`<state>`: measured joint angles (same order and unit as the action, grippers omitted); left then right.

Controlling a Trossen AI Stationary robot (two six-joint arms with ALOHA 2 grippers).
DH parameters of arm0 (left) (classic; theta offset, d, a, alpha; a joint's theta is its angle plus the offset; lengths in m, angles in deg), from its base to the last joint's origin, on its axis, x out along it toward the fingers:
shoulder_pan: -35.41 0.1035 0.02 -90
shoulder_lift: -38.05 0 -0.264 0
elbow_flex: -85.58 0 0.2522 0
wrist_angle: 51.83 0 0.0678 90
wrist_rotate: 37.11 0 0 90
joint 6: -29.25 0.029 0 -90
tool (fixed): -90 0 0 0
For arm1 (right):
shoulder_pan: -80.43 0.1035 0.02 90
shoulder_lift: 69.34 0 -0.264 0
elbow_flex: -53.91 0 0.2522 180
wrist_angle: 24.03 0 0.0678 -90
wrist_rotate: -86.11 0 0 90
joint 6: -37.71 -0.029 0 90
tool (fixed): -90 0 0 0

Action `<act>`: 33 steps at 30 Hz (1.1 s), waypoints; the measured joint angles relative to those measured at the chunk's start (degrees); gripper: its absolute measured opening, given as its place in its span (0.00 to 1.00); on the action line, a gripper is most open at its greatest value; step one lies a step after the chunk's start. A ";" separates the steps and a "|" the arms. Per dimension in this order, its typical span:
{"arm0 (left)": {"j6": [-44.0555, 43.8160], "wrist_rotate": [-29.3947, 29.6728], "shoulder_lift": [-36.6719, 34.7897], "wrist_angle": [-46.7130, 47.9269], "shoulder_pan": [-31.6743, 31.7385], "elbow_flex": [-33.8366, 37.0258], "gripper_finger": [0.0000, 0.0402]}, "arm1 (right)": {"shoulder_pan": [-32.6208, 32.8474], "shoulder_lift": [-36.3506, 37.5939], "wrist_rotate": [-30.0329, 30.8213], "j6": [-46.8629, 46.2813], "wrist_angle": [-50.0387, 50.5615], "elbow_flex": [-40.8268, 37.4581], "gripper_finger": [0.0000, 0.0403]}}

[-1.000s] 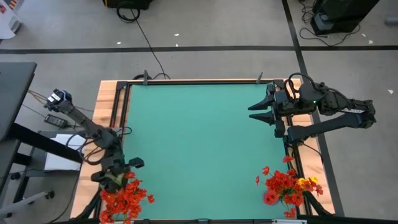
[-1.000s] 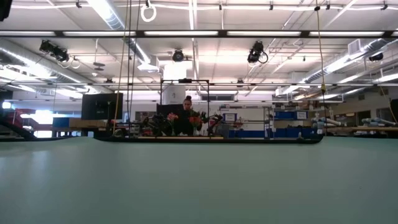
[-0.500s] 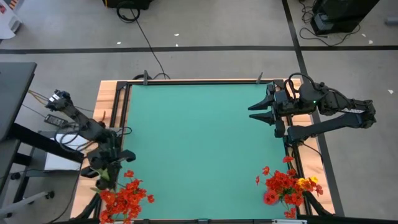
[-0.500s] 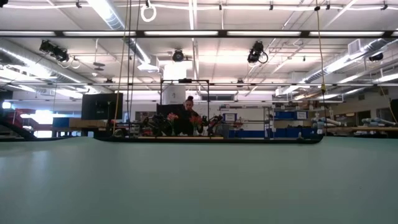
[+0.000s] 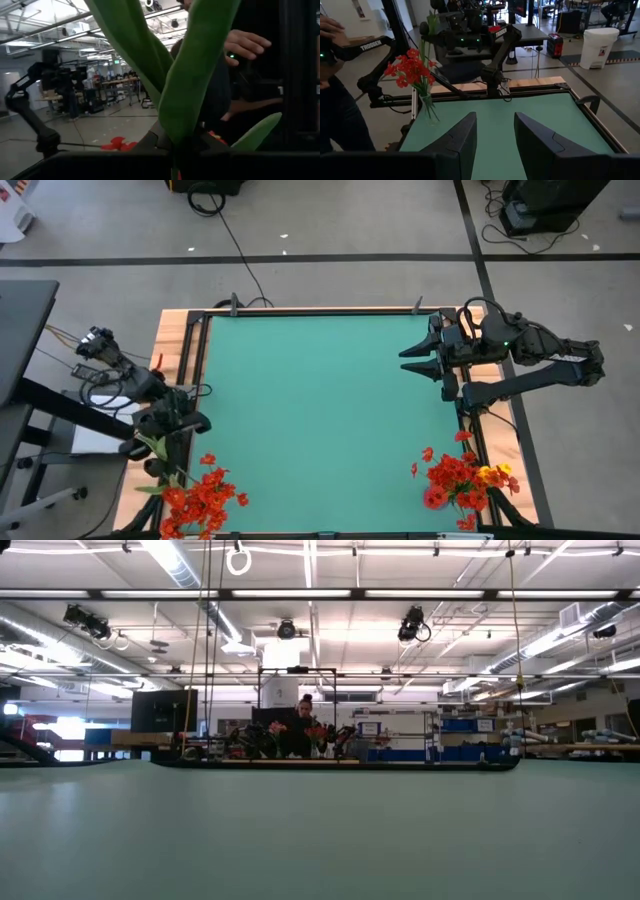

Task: Sort flowers into vase by color
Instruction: Put the black tulip into the transparent vase

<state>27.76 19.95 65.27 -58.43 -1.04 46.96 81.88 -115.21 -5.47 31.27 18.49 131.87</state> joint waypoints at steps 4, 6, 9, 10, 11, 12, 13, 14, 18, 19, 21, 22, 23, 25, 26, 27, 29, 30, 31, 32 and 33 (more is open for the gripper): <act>1.08 3.86 1.12 0.06 0.13 0.00 0.03 | 0.01 0.01 0.00 0.00 0.00 0.00 0.35; 0.25 4.77 2.29 0.02 1.02 0.00 0.03 | 0.01 0.00 0.00 0.00 0.00 0.00 0.35; -4.06 5.02 3.41 0.02 2.22 0.02 0.03 | 0.00 0.00 0.00 0.00 0.00 0.00 0.35; -5.19 5.02 3.48 -0.04 2.46 0.02 0.03 | 0.01 0.01 0.00 0.00 0.02 0.00 0.35; -6.05 4.84 3.60 -0.43 2.68 0.02 0.03 | 0.00 0.00 0.00 0.00 -0.02 0.00 0.35; -6.67 4.84 3.91 -1.01 2.88 0.02 0.03 | 0.00 0.02 0.00 0.00 -0.02 0.00 0.35; -7.61 4.82 4.03 -1.38 2.93 0.02 0.03 | 0.02 0.00 0.00 0.00 -0.02 0.00 0.35; -8.33 4.84 4.42 -1.75 2.95 0.02 0.03 | 0.01 0.01 0.00 0.00 -0.02 0.00 0.35; -9.81 4.86 5.75 -2.68 2.97 0.04 0.03 | 0.01 0.01 0.00 0.00 -0.03 0.00 0.35; -9.89 4.85 6.04 -3.01 2.92 0.10 0.03 | 0.02 0.01 0.00 0.00 -0.07 0.00 0.35; -10.81 4.84 6.76 -5.17 2.84 1.19 0.03 | 0.02 0.02 0.00 0.00 -0.09 0.00 0.35; -11.68 4.86 7.28 -7.20 2.86 2.20 0.03 | 0.00 0.02 0.00 0.00 -0.09 0.00 0.35; -12.89 4.86 7.90 -9.67 2.86 3.34 0.03 | 0.02 0.00 0.00 0.00 -0.11 0.00 0.35; -15.37 4.86 9.46 -14.95 2.86 5.53 0.03 | 0.01 0.01 0.00 0.00 -0.14 0.00 0.35; -15.86 4.89 10.09 -17.24 2.86 6.45 0.03 | 0.00 0.02 0.00 0.00 -0.20 0.00 0.35; -16.16 4.87 10.55 -18.97 2.86 7.19 0.03 | 0.01 0.00 0.00 0.00 -0.23 0.00 0.35; -15.79 4.86 10.88 -19.83 2.86 7.71 0.03 | 0.02 0.02 0.00 0.00 -0.24 0.00 0.35; -15.48 4.84 10.98 -19.81 2.86 7.74 0.03 | 0.02 0.00 0.00 0.00 -0.22 0.00 0.35; -15.44 4.82 11.06 -19.79 2.86 7.74 0.03 | 0.01 0.00 0.00 0.00 -0.22 0.00 0.35; -15.44 4.82 11.04 -19.76 2.86 7.74 0.03 | 0.00 0.01 0.00 0.00 -0.23 0.00 0.35; -15.44 4.80 11.02 -19.80 2.86 7.74 0.03 | 0.01 0.01 0.00 0.00 -0.24 0.00 0.35</act>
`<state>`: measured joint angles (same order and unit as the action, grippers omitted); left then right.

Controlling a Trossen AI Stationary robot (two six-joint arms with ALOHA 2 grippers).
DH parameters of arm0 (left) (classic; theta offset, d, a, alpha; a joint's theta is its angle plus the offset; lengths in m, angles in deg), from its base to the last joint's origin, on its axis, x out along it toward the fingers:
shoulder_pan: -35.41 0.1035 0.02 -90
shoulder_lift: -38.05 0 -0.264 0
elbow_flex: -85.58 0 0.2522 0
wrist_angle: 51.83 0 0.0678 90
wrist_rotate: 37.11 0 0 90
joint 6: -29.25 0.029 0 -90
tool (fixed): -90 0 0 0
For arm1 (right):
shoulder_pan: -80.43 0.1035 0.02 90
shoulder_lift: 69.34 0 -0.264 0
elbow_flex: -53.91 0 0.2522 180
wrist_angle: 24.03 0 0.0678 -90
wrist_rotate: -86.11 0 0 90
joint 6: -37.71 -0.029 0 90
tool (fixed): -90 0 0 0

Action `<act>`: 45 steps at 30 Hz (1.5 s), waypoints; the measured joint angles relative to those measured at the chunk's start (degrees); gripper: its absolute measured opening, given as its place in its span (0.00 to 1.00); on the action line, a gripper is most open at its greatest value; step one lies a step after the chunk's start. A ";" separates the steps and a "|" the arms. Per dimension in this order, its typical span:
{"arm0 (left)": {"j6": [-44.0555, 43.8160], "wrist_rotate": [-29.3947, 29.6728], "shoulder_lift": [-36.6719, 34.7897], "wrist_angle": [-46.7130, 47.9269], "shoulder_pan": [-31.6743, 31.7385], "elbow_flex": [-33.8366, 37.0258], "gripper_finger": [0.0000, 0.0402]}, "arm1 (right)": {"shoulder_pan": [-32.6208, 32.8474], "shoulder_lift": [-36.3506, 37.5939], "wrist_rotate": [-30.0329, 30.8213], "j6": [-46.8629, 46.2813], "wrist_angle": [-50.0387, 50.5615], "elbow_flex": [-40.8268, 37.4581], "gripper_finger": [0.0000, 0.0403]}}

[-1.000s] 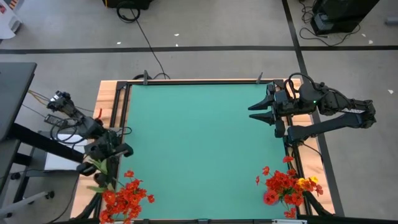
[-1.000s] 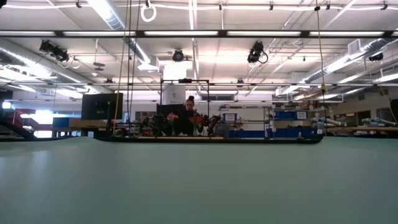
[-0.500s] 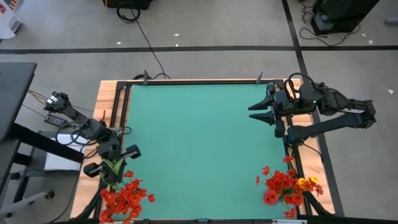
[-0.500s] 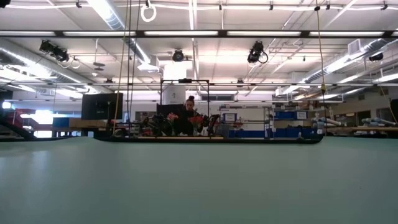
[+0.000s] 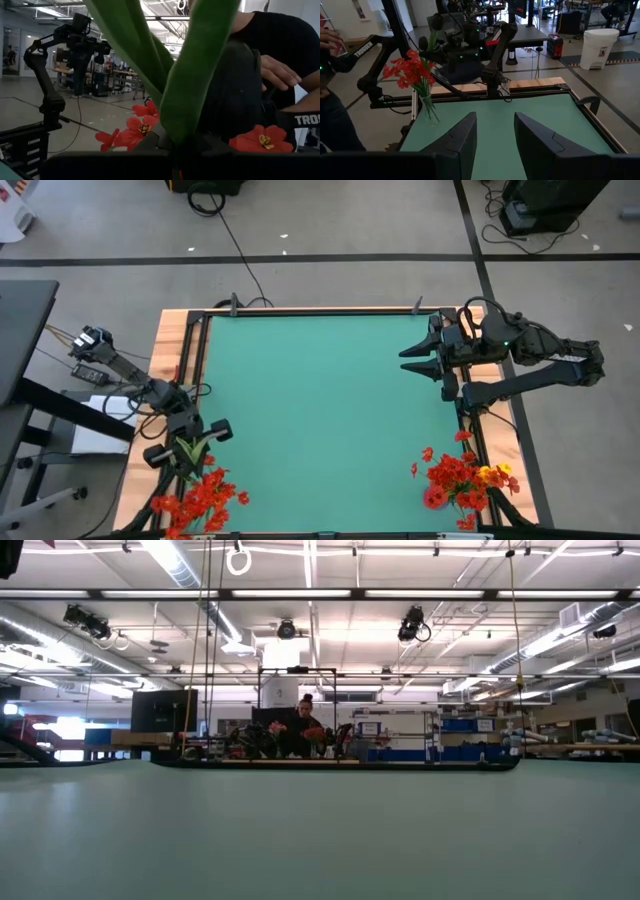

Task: Sort flowers into vase by color
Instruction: Put the black tulip into the transparent vase

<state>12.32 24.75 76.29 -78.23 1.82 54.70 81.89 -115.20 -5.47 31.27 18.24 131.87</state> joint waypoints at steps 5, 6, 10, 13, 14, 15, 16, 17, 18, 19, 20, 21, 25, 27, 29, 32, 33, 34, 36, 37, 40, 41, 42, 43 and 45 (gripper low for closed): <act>0.02 -0.04 -0.05 -0.08 -0.02 0.00 0.09 | 0.01 -0.01 0.00 0.00 0.00 0.00 0.35; 0.02 -0.07 -0.05 -0.09 -0.02 0.00 0.11 | -0.01 0.01 0.00 0.00 0.00 0.00 0.35; 1.53 -0.41 -0.05 0.69 -0.02 0.00 0.17 | 0.00 0.01 0.00 0.00 0.00 0.00 0.35; 4.42 -2.01 -0.02 2.85 -0.02 0.00 0.22 | 0.01 0.00 0.00 0.00 0.00 0.00 0.35; 5.14 -2.19 -0.05 3.73 -0.07 0.00 0.24 | 0.01 -0.01 0.00 0.00 0.00 0.00 0.35; 6.09 -2.38 -0.05 4.62 -0.08 0.00 0.25 | -0.01 -0.01 0.00 0.00 0.00 0.00 0.35; 7.08 -2.88 -0.03 5.59 -0.19 0.00 0.27 | 0.00 0.00 0.00 0.00 0.01 0.00 0.35; 8.20 -3.19 -0.01 6.47 -0.44 0.00 0.28 | 0.01 0.01 0.00 0.00 0.00 0.00 0.35; 9.31 -3.46 0.00 7.11 -0.74 0.00 0.29 | -0.01 0.01 0.00 0.00 0.00 0.00 0.35; 10.14 -3.67 -0.02 7.39 -1.06 0.00 0.30 | 0.00 0.01 0.00 0.00 0.01 0.00 0.35; 10.48 -3.68 -0.02 7.39 -1.38 -0.04 0.31 | 0.00 0.00 0.00 0.00 0.01 0.00 0.35; 10.54 -3.82 -0.02 7.63 -1.64 -0.36 0.31 | 0.01 0.01 0.00 0.00 0.00 0.00 0.35; 10.57 -4.93 -0.06 7.83 -2.03 -3.66 0.32 | 0.00 -0.01 0.00 0.00 0.00 0.00 0.35; 10.60 -5.15 -0.28 8.35 -2.03 -5.17 0.33 | 0.01 0.01 0.00 0.00 0.02 0.00 0.35; 10.52 -5.20 -0.65 9.24 -1.99 -5.84 0.33 | 0.01 0.00 0.00 0.00 0.02 0.00 0.35; 10.36 -5.18 -1.62 12.35 -1.97 -7.03 0.32 | 0.01 -0.01 0.00 0.00 0.00 0.00 0.35; 10.32 -5.18 -2.17 13.93 -1.97 -7.59 0.31 | 0.01 -0.01 0.00 0.00 -0.02 0.00 0.35; 10.29 -5.18 -2.78 15.74 -1.97 -8.18 0.30 | 0.01 0.01 0.00 0.00 -0.02 0.00 0.35; 10.92 -5.18 -4.03 19.03 -1.97 -9.50 0.26 | 0.01 0.00 0.00 0.00 -0.15 0.00 0.35; 11.45 -5.18 -4.45 20.05 -1.97 -10.04 0.25 | -0.01 0.00 0.00 0.00 -0.17 0.00 0.35; 12.07 -5.18 -5.05 20.34 -2.19 -10.32 0.21 | 0.00 -0.01 0.00 0.00 -0.17 0.00 0.35; 12.09 -5.17 -5.04 20.35 -2.42 -10.34 0.20 | 0.00 0.01 0.00 0.00 -0.17 0.00 0.35; 12.16 -5.16 -4.99 20.44 -2.63 -10.32 0.19 | 0.00 0.01 0.00 0.00 -0.17 0.00 0.35; 12.47 -5.16 -4.97 20.67 -2.86 -10.32 0.19 | 0.01 0.01 0.00 0.00 -0.17 0.00 0.35; 14.35 -5.14 -4.92 20.90 -3.32 -10.29 0.18 | 0.01 0.01 0.00 0.00 -0.17 0.00 0.35</act>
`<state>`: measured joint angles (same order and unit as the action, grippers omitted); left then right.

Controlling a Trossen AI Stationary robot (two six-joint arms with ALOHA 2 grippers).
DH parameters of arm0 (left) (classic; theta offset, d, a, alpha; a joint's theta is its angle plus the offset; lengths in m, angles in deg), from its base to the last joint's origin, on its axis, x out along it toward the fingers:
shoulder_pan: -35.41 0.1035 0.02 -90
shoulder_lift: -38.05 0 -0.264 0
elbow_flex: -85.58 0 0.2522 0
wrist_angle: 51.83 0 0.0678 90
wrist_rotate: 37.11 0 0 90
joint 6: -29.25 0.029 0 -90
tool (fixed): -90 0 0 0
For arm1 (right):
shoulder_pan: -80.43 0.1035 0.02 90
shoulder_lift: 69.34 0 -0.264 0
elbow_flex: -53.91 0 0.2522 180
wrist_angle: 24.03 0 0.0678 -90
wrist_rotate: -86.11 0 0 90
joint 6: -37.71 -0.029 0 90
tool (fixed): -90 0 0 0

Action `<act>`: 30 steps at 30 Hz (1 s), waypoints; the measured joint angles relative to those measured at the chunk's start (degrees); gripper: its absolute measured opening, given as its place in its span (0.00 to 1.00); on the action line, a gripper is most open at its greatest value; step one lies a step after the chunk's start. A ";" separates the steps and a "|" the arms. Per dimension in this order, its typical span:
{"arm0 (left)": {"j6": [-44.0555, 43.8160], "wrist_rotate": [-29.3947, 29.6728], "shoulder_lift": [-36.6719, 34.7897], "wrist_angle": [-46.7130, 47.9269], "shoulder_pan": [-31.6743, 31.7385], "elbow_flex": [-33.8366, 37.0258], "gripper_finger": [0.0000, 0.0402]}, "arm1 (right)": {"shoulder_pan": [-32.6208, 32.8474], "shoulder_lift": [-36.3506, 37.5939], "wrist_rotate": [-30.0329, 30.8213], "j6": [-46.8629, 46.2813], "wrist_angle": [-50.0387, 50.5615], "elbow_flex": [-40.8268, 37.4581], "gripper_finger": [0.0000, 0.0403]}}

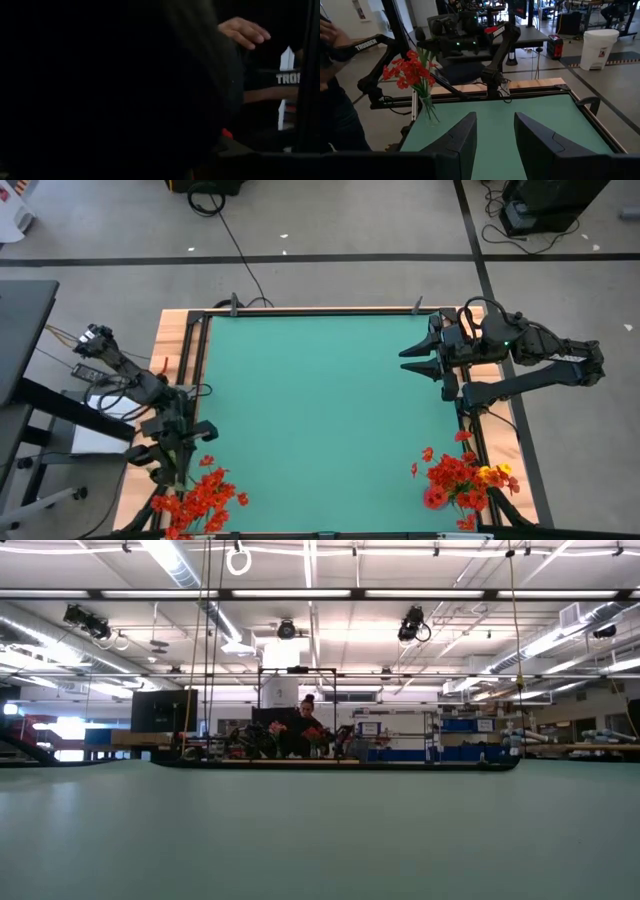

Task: Sort flowers into vase by color
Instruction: Put the black tulip into the transparent vase

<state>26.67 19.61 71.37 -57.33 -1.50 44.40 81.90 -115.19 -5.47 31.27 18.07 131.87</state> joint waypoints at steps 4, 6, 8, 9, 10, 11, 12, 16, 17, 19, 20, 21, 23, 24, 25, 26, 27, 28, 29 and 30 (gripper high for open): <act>3.68 1.21 0.02 0.30 -0.72 1.64 0.18 | 0.00 0.00 0.00 0.00 0.02 0.00 0.35; 3.72 2.63 0.04 0.68 -1.10 2.74 0.18 | 0.00 -0.01 0.00 0.00 0.00 0.00 0.35; 3.46 4.54 0.04 1.58 -1.48 3.49 0.19 | 0.00 0.00 0.00 0.00 0.02 0.00 0.35; 3.45 5.75 0.04 3.11 -1.65 3.51 0.19 | -0.02 0.00 0.00 0.00 0.00 0.00 0.35; 3.46 6.89 0.04 4.40 -1.68 3.52 0.21 | 0.00 -0.01 0.00 0.00 0.00 0.00 0.35; 3.43 7.82 0.04 5.39 -1.66 3.54 0.23 | -0.02 0.00 0.00 0.00 0.02 0.00 0.35; 3.36 8.49 0.04 6.06 -1.66 3.56 0.25 | -0.02 0.00 0.00 0.00 0.02 0.00 0.35; 0.50 9.08 0.04 7.09 -1.66 3.18 0.40 | -0.02 0.00 0.00 0.00 0.02 0.00 0.35; -0.55 9.09 0.04 7.72 -1.66 2.71 0.44 | 0.00 0.00 0.00 0.00 0.01 0.00 0.35; -1.69 8.21 0.03 8.96 -1.64 1.65 0.52 | -0.02 0.00 0.00 0.00 0.02 0.00 0.35; -1.79 7.52 -0.04 9.83 -1.65 1.14 0.56 | 0.00 0.00 0.00 0.00 0.00 0.00 0.35; -1.84 6.83 -0.04 11.29 -1.66 0.48 0.60 | -0.01 -0.01 0.00 0.00 0.02 0.00 0.35; -1.77 6.70 -0.07 15.25 -1.66 -1.12 0.67 | 0.00 -0.02 0.00 0.00 0.01 0.00 0.35; -1.21 6.85 -0.07 17.71 -1.63 -2.14 0.70 | 0.00 0.00 0.00 0.00 0.02 0.00 0.35; -0.29 7.18 -0.07 20.00 -1.51 -3.11 0.72 | 0.00 -0.02 0.00 0.00 0.02 0.00 0.35; 0.89 8.07 -0.09 21.89 -1.51 -3.87 0.74 | 0.00 -0.02 0.00 0.00 0.00 0.00 0.35; 1.91 9.05 -0.11 23.10 -1.51 -4.35 0.75 | 0.00 0.00 0.00 0.00 0.02 0.00 0.35; 2.59 10.20 -0.09 23.48 -1.52 -4.44 0.76 | 0.00 -0.02 0.00 0.00 0.02 0.00 0.35; 2.66 10.84 0.09 23.60 -1.53 -4.44 0.76 | 0.00 0.00 0.00 0.00 0.00 0.00 0.35; 2.53 11.04 0.36 23.67 -1.52 -4.45 0.77 | 0.00 0.00 0.00 0.00 0.00 0.00 0.35</act>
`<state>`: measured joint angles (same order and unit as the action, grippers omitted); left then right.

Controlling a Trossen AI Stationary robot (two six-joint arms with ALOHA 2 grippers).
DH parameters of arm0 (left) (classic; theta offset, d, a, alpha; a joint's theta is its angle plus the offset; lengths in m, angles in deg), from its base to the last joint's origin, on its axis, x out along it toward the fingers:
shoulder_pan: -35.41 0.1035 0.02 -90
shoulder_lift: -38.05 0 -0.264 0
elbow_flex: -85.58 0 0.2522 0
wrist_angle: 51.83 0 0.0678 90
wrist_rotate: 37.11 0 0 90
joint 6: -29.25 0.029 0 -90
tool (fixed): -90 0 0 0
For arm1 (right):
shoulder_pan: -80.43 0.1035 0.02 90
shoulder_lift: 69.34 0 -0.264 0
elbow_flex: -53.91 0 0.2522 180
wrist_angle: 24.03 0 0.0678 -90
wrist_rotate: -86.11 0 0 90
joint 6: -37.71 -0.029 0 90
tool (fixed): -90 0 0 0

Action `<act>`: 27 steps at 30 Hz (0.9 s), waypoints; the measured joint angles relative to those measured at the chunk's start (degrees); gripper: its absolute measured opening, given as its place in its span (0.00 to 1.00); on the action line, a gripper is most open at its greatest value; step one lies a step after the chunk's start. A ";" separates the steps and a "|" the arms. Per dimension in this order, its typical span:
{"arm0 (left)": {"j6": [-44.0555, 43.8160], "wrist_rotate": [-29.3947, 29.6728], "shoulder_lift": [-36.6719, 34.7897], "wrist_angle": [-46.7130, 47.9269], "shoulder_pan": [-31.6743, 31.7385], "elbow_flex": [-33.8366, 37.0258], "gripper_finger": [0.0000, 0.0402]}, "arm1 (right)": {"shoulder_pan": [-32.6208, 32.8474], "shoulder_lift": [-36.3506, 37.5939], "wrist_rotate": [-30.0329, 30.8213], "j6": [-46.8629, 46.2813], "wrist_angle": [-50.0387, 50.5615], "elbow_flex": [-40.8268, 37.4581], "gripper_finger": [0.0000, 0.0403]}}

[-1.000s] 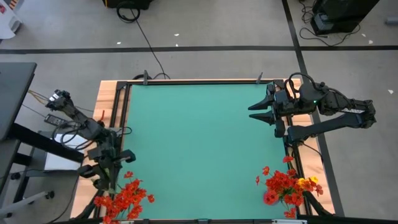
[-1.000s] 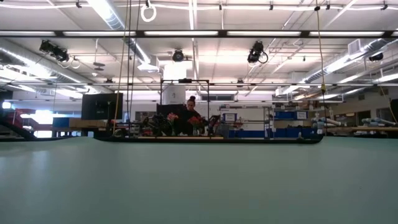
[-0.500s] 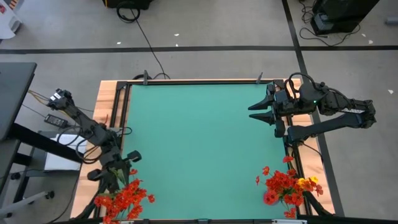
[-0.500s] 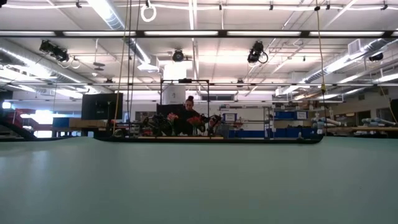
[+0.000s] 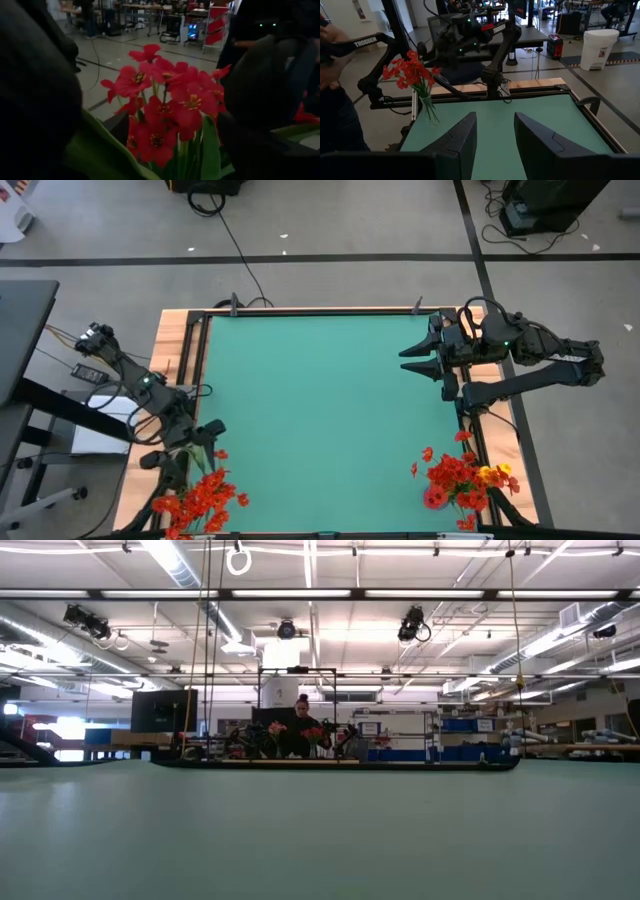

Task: Sort flowers into vase by color
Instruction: Put the black tulip into the transparent vase

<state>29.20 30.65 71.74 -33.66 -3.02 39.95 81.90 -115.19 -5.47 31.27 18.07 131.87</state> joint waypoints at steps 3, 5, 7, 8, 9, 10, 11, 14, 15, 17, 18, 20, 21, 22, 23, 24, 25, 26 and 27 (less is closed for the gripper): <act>-4.02 -0.68 0.20 -0.61 -0.18 0.01 0.78 | -0.02 0.00 0.00 0.00 0.00 0.00 0.35; -7.75 -2.19 0.16 -1.08 -0.50 -0.43 0.79 | 0.00 -0.02 0.00 0.00 0.02 0.00 0.35; -12.53 -2.74 0.20 -0.30 -0.82 -1.37 0.79 | 0.00 0.00 0.00 0.00 0.01 0.00 0.35; -14.10 -3.01 0.20 0.35 -0.82 -1.78 0.79 | 0.00 0.00 0.00 0.00 0.02 0.00 0.35; -14.48 -3.86 0.19 1.36 -0.79 -2.15 0.79 | -0.02 0.00 0.00 0.00 0.02 0.00 0.35; -14.08 -4.58 0.17 2.71 -0.80 -2.43 0.79 | -0.02 0.00 0.00 0.00 0.02 0.00 0.35; -12.96 -4.77 0.16 4.38 -0.82 -2.56 0.79 | -0.02 -0.02 0.00 0.00 0.02 0.00 0.35; -7.90 -5.01 -0.01 9.29 -0.84 -3.23 0.79 | 0.00 0.00 0.00 0.00 0.02 0.00 0.35; -5.45 -5.01 0.01 10.05 -0.84 -3.79 0.79 | -0.02 0.00 0.00 0.00 0.00 0.00 0.35; -0.75 -4.40 0.12 11.24 -0.82 -5.39 0.79 | -0.01 -0.01 0.00 0.00 0.02 0.00 0.35; 1.42 -3.67 0.41 11.51 -0.84 -6.12 0.79 | -0.02 -0.02 0.00 0.00 0.00 0.00 0.35; 5.17 -2.10 1.13 12.29 -1.04 -7.79 0.79 | 0.00 0.00 0.00 0.00 0.02 0.00 0.35; 7.30 -1.42 1.55 12.90 -1.41 -8.48 0.79 | -0.01 -0.01 0.00 0.00 0.01 0.00 0.35; 9.88 -0.88 2.05 13.89 -1.96 -9.10 0.79 | -0.02 0.00 0.00 0.00 0.00 0.00 0.35; 12.74 0.40 2.60 15.21 -2.61 -9.72 0.79 | 0.00 -0.01 0.00 -0.01 0.02 0.00 0.35; 15.87 1.64 3.26 16.70 -3.37 -10.30 0.79 | 0.00 0.00 0.00 0.00 0.02 0.00 0.35; 18.99 2.57 3.93 18.15 -4.28 -10.70 0.79 | -0.01 0.00 0.00 0.00 0.02 0.00 0.35; 21.53 3.74 4.65 19.46 -5.15 -10.91 0.79 | -0.01 -0.01 0.00 0.00 0.02 0.00 0.35; 23.65 4.97 5.32 20.50 -5.95 -10.98 0.79 | -0.02 -0.01 0.00 0.00 0.00 0.00 0.35</act>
<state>52.84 35.62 77.05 -13.16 -8.97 28.97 81.88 -115.20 -5.47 31.27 18.07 131.87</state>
